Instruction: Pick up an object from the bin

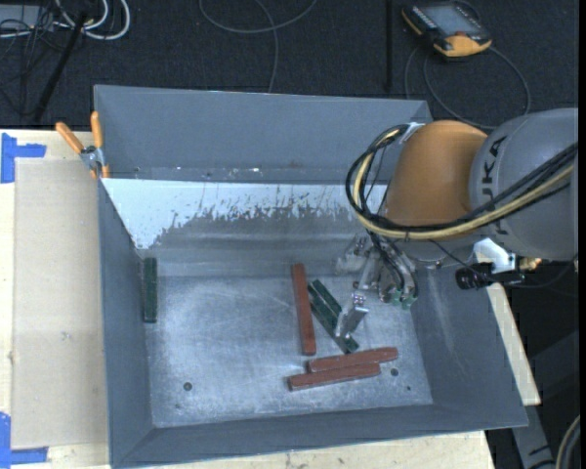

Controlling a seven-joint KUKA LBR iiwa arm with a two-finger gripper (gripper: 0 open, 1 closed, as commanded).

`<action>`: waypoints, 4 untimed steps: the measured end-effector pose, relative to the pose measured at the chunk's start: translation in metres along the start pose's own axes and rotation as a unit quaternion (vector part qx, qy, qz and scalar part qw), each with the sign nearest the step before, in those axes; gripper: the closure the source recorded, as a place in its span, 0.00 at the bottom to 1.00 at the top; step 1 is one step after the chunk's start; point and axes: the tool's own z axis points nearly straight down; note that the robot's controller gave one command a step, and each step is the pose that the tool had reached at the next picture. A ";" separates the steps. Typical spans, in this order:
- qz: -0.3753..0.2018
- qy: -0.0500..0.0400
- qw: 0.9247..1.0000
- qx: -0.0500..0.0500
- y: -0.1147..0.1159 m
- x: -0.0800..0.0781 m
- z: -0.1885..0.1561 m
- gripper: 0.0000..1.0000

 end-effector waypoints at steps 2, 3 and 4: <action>0.233 -0.002 0.972 0.000 0.004 -0.012 0.036 0.00; 0.271 -0.002 0.963 -0.001 0.012 -0.009 0.059 1.00; 0.270 -0.004 0.963 -0.001 0.013 -0.009 0.059 1.00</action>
Offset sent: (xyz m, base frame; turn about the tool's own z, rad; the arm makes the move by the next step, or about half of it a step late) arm 0.0195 -0.0066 -0.0699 0.2799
